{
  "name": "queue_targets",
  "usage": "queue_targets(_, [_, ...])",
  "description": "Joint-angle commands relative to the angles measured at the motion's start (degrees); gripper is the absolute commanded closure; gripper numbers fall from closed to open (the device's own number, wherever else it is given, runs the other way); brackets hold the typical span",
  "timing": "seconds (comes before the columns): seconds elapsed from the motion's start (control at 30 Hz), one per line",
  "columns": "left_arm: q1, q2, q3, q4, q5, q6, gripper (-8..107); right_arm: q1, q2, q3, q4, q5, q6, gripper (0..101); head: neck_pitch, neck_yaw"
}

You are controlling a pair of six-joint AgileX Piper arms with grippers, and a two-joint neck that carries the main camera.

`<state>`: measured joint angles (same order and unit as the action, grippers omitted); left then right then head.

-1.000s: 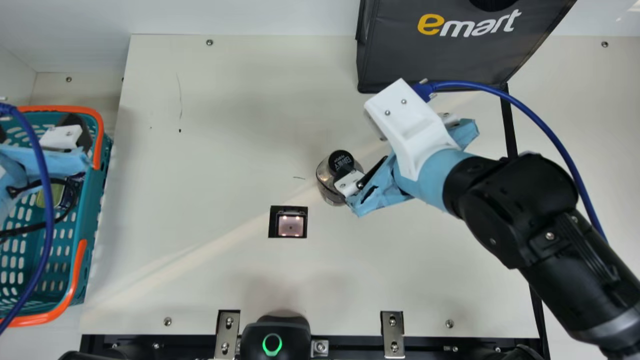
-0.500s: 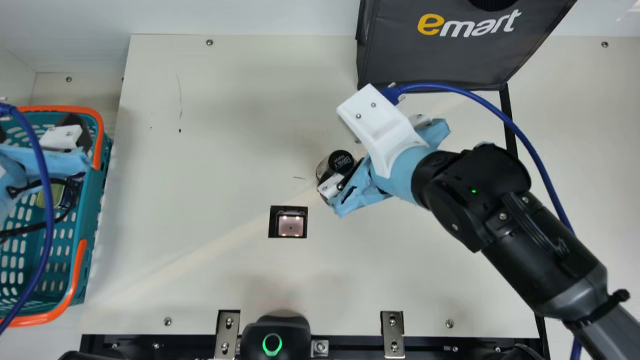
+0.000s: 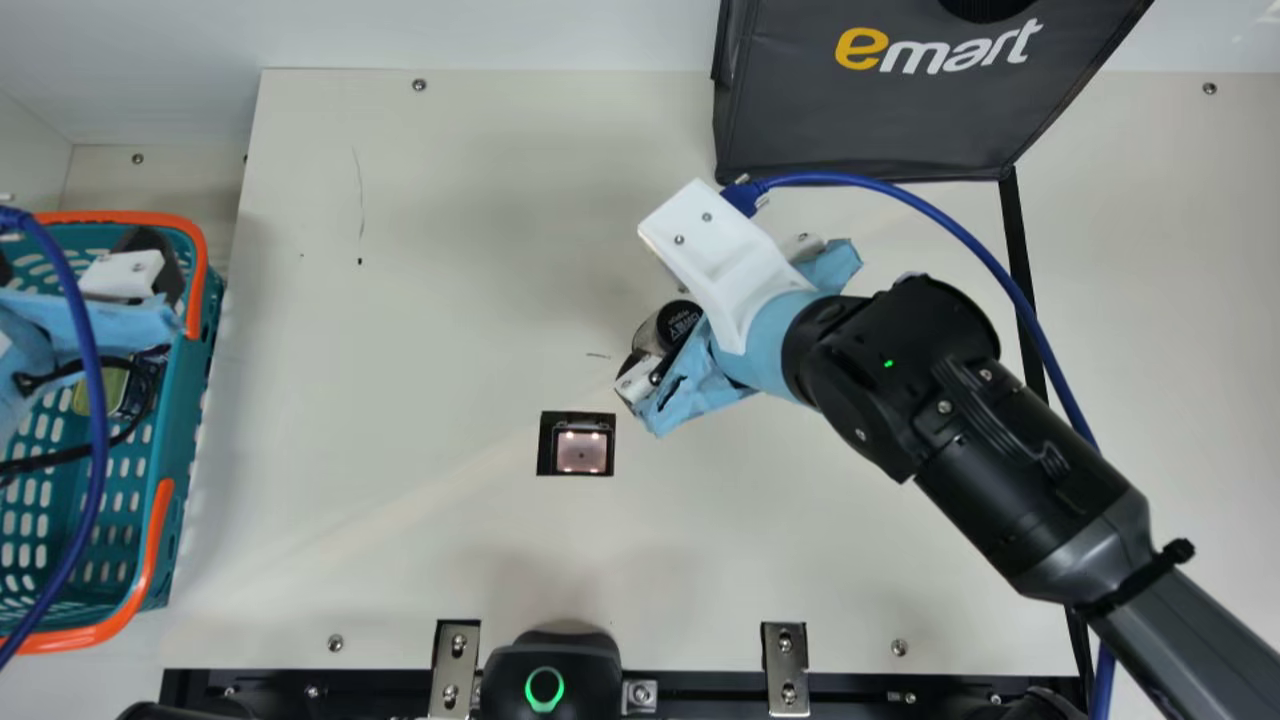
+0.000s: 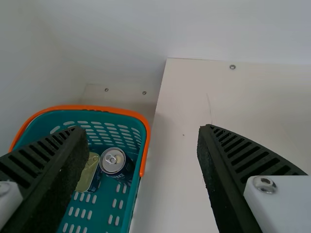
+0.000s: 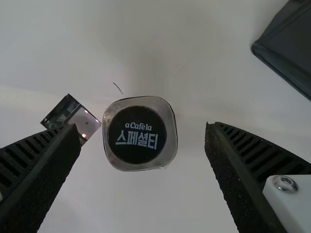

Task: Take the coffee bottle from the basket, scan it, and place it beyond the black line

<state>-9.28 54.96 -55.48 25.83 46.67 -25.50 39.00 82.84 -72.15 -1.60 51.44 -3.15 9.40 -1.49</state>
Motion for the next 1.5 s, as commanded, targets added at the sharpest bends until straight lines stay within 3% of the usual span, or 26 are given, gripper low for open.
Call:
queue_targets(0.0, [0.00,0.00,0.00,0.00,0.00,0.00,9,0.09,0.21,-0.13,0.07,0.16,-0.08,10,-1.48,-0.09])
queue_targets(0.13, [0.00,0.00,0.00,0.00,0.00,0.00,9,0.23,0.79,-0.39,0.26,0.21,-0.27,10,-1.48,-0.09])
queue_targets(0.6, [0.00,0.00,0.00,0.00,0.00,0.00,9,0.61,2.09,-0.38,0.79,0.31,-0.42,101,-1.48,-0.09])
queue_targets(1.03, [0.00,0.00,0.00,0.00,0.00,0.00,9,0.58,2.23,0.09,1.06,0.36,-0.52,101,-1.48,-0.09])
queue_targets(1.47, [0.00,0.00,0.00,0.00,0.00,0.00,9,-3.20,0.26,-0.95,0.16,2.23,-1.04,101,-1.48,-0.09])
